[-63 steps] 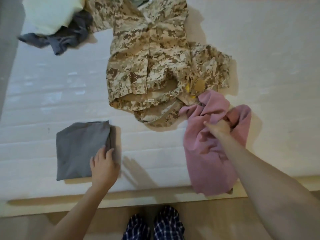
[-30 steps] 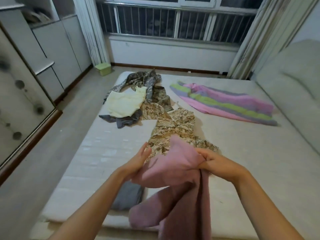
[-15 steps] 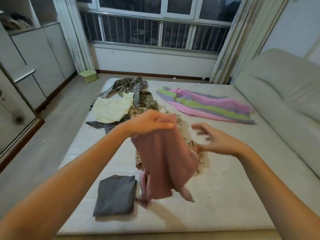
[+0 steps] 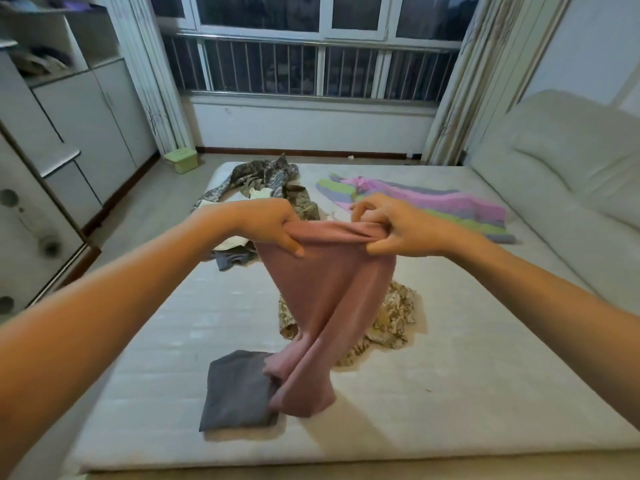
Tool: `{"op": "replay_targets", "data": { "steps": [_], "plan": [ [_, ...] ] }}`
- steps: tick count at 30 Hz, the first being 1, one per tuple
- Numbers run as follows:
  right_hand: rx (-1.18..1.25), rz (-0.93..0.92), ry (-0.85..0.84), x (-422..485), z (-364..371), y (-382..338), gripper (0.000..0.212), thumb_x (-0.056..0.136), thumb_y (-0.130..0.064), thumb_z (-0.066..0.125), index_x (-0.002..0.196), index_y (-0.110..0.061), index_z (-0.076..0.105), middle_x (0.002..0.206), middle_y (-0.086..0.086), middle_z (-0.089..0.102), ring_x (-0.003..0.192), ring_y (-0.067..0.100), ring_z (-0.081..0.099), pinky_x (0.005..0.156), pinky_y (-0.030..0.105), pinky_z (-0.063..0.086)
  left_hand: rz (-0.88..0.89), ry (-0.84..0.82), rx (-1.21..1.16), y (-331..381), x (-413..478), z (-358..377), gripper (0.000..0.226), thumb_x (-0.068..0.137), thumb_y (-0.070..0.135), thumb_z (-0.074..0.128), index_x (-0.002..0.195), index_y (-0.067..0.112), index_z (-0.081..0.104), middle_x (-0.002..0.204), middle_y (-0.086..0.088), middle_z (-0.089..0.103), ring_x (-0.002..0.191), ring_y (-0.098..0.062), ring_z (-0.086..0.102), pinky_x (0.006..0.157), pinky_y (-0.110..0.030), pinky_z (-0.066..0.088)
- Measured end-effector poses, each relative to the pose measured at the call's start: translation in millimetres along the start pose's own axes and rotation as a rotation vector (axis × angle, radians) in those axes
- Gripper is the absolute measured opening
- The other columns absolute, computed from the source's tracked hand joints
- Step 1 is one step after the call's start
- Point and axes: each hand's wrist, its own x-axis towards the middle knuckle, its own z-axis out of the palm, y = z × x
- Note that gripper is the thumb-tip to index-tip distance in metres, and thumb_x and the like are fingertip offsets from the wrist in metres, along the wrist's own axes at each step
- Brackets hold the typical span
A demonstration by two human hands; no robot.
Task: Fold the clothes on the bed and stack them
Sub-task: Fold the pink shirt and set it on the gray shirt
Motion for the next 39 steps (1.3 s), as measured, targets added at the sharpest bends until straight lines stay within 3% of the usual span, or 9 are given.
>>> {"op": "replay_targets", "data": {
  "steps": [8, 11, 15, 20, 23, 26, 33, 36, 39],
  "plan": [
    [0.145, 0.258, -0.017, -33, -24, 34, 0.029, 0.077, -0.037, 0.074, 0.075, -0.027, 0.047, 0.069, -0.019, 0.045, 0.062, -0.002, 0.043, 0.056, 0.014, 0.033, -0.008, 0.150, -0.645, -39, -9, -8, 0.045, 0.053, 0.054, 0.078, 0.091, 0.032, 0.074, 0.095, 0.006, 0.074, 0.089, -0.010, 0.069, 0.073, -0.017, 0.055],
    [-0.062, 0.382, -0.176, -39, -32, 57, 0.033, 0.075, -0.029, 0.077, 0.067, -0.020, 0.046, 0.064, -0.010, 0.044, 0.060, 0.009, 0.041, 0.056, 0.025, 0.032, 0.078, 0.140, -0.818, -31, 6, 1, 0.035, 0.062, 0.044, 0.078, 0.096, 0.035, 0.074, 0.100, 0.004, 0.074, 0.092, -0.009, 0.069, 0.075, -0.018, 0.056],
    [-0.181, 0.484, -0.079, -57, -34, 96, 0.010, 0.073, -0.011, 0.070, 0.075, -0.014, 0.061, 0.067, 0.000, 0.055, 0.067, 0.018, 0.050, 0.055, 0.025, 0.032, 0.106, 0.243, -1.027, -26, 24, 9, 0.025, 0.073, 0.026, 0.071, 0.098, 0.030, 0.074, 0.098, 0.005, 0.074, 0.088, -0.006, 0.069, 0.071, -0.014, 0.053],
    [-0.281, 0.752, -0.098, -62, -7, 142, 0.026, 0.074, -0.030, 0.069, 0.063, -0.014, 0.052, 0.061, 0.000, 0.051, 0.063, 0.022, 0.050, 0.051, 0.028, 0.031, 0.043, 0.336, -0.791, -27, 56, 20, 0.022, 0.083, 0.018, 0.071, 0.095, 0.036, 0.073, 0.091, 0.011, 0.074, 0.082, -0.001, 0.067, 0.069, -0.011, 0.051],
    [-0.121, 0.893, -0.021, -62, 24, 167, 0.021, 0.080, -0.032, 0.064, 0.069, -0.015, 0.057, 0.071, 0.004, 0.057, 0.071, 0.024, 0.054, 0.058, 0.028, 0.036, -0.080, 0.287, -0.476, -35, 81, 41, 0.015, 0.083, 0.023, 0.072, 0.097, 0.022, 0.072, 0.080, -0.004, 0.066, 0.069, -0.014, 0.058, 0.065, -0.024, 0.044],
    [-0.053, 0.862, 0.265, -59, 38, 190, 0.019, 0.081, -0.009, 0.056, 0.065, -0.015, 0.048, 0.081, 0.016, 0.059, 0.084, 0.032, 0.057, 0.065, 0.033, 0.035, -0.204, 0.296, -0.298, -45, 98, 50, 0.025, 0.083, 0.022, 0.070, 0.085, -0.003, 0.068, 0.072, -0.016, 0.056, 0.067, -0.023, 0.050, 0.059, -0.031, 0.036],
    [-0.075, 0.749, 0.904, -9, -63, 190, 0.019, 0.077, 0.002, 0.048, 0.089, -0.007, 0.058, 0.086, 0.019, 0.059, 0.080, 0.027, 0.053, 0.066, 0.035, 0.038, -0.089, 0.764, -0.450, -34, 117, -59, 0.012, 0.088, 0.012, 0.063, 0.077, 0.015, 0.063, 0.074, -0.005, 0.055, 0.064, -0.011, 0.047, 0.054, -0.012, 0.041],
    [0.040, 0.531, 0.974, -14, -89, 164, 0.016, 0.073, -0.001, 0.052, 0.083, -0.007, 0.064, 0.071, 0.004, 0.055, 0.075, 0.012, 0.048, 0.058, 0.018, 0.036, 0.028, 0.906, -0.734, -19, 103, -70, 0.025, 0.090, 0.008, 0.059, 0.078, 0.030, 0.061, 0.077, 0.012, 0.060, 0.065, 0.005, 0.059, 0.061, -0.009, 0.047],
    [0.151, 0.370, 0.805, -49, -60, 140, 0.026, 0.071, -0.005, 0.055, 0.090, -0.018, 0.068, 0.072, -0.018, 0.062, 0.077, -0.004, 0.051, 0.063, 0.003, 0.037, -0.024, 0.930, -0.866, -24, 78, -16, 0.026, 0.090, 0.013, 0.060, 0.086, 0.038, 0.061, 0.083, 0.019, 0.064, 0.071, 0.013, 0.061, 0.065, -0.011, 0.049]
  ]
}}
